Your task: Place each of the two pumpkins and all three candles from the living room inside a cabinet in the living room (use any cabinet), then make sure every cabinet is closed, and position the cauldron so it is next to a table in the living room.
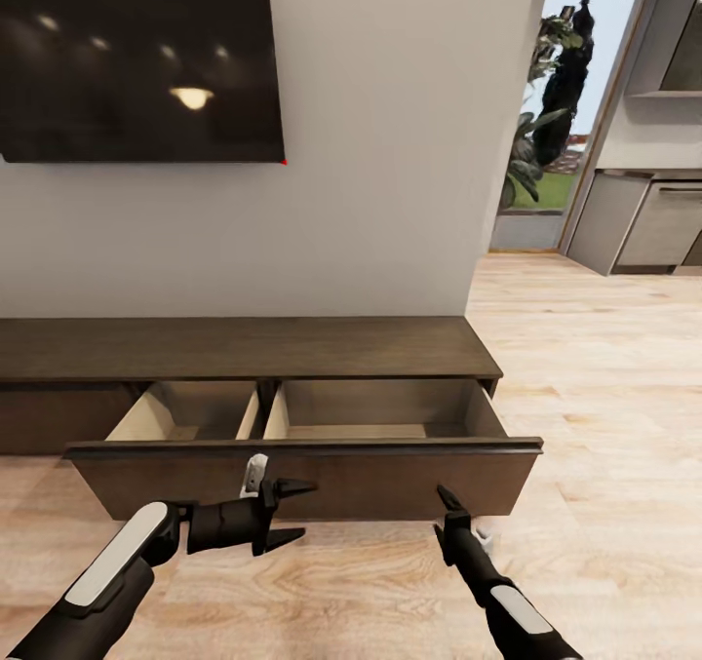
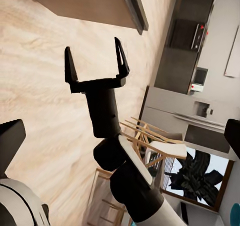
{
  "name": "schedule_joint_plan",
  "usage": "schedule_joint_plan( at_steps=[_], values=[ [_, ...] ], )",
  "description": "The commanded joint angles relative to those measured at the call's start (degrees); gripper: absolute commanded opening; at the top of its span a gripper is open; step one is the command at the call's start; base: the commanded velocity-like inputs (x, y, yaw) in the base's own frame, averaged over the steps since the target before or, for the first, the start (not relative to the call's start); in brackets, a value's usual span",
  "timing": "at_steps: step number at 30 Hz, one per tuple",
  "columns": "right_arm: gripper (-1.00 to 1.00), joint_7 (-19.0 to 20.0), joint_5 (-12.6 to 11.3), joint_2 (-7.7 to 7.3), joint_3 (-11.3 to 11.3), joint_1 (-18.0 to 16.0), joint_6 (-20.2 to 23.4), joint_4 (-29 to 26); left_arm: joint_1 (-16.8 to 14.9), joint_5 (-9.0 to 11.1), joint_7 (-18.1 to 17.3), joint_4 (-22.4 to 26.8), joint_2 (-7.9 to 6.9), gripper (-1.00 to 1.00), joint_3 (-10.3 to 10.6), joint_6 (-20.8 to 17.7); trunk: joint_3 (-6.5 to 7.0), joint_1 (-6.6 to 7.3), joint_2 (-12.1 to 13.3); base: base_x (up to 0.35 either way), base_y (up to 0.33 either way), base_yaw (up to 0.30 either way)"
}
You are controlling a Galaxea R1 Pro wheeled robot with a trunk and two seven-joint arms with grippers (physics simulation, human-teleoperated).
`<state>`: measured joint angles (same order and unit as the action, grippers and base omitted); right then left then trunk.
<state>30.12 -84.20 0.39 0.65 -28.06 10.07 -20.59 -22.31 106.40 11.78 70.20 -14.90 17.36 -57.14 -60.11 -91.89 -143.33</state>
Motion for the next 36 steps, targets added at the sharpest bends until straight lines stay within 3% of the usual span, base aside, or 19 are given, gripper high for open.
schedule_joint_plan(
  at_steps=[1,6,9,10,15,17,19,23,29,33,36],
  values=[
    [1.00,-1.2,-0.6,-0.02,0.1,0.0,1.0,0.0,0.0,0.6,0.5,0.0,-0.07,1.00,0.0,0.0,-0.05,0.01,0.0,-0.003,0.000,0.000],
    [1.00,-7.8,-0.6,-0.11,0.1,-0.1,2.0,0.1,-0.1,0.5,0.7,0.0,-0.30,1.00,-0.4,0.0,0.61,0.09,0.0,-0.001,0.000,0.000],
    [1.00,-10.0,-0.3,-0.18,0.4,-0.1,2.9,0.0,-0.1,0.5,1.0,0.0,-1.32,1.00,-0.5,0.0,1.28,0.17,0.1,0.000,0.000,0.000],
    [1.00,-10.4,1.3,-0.25,1.4,-0.1,4.9,0.1,-0.1,0.5,1.1,0.0,-2.00,1.00,-0.5,0.1,1.50,0.19,0.1,0.000,0.000,0.000],
    [1.00,-10.8,7.6,-1.74,3.2,0.2,10.6,0.9,-0.1,0.1,1.6,0.0,-2.45,1.00,-0.5,0.2,2.44,1.10,1.7,0.000,0.000,0.000],
    [1.00,-10.9,11.5,-2.07,3.4,0.3,11.3,1.5,-0.1,0.0,2.7,0.0,-2.43,1.00,-0.5,0.2,2.80,1.54,2.5,0.000,0.000,0.000],
    [1.00,-11.0,16.9,-2.12,3.5,0.4,11.6,3.5,-0.1,0.1,5.4,-0.1,-2.42,1.00,-0.5,0.3,3.16,1.98,3.3,0.000,0.000,0.000],
    [1.00,-11.0,23.3,-2.08,3.5,0.4,11.7,5.2,-0.1,0.4,8.7,-0.1,-2.47,1.00,-0.6,0.3,3.88,2.85,4.9,0.000,0.000,0.000],
    [1.00,-10.9,26.8,-2.11,3.6,0.4,11.1,5.8,-0.1,0.1,10.2,-0.1,-2.50,1.00,-1.4,0.4,4.95,4.17,7.3,0.000,0.000,0.000],
    [1.00,-10.2,29.3,-2.11,3.5,0.4,8.9,7.9,-0.2,0.3,14.7,-0.1,-2.29,1.00,-1.6,0.4,5.67,5.05,8.9,0.000,0.000,0.000],
    [1.00,-10.0,30.0,-2.07,3.5,0.4,8.2,8.1,-0.2,0.1,15.9,-0.1,-2.09,1.00,-1.5,0.4,6.21,5.71,10.1,0.000,0.000,0.000]
  ],
)
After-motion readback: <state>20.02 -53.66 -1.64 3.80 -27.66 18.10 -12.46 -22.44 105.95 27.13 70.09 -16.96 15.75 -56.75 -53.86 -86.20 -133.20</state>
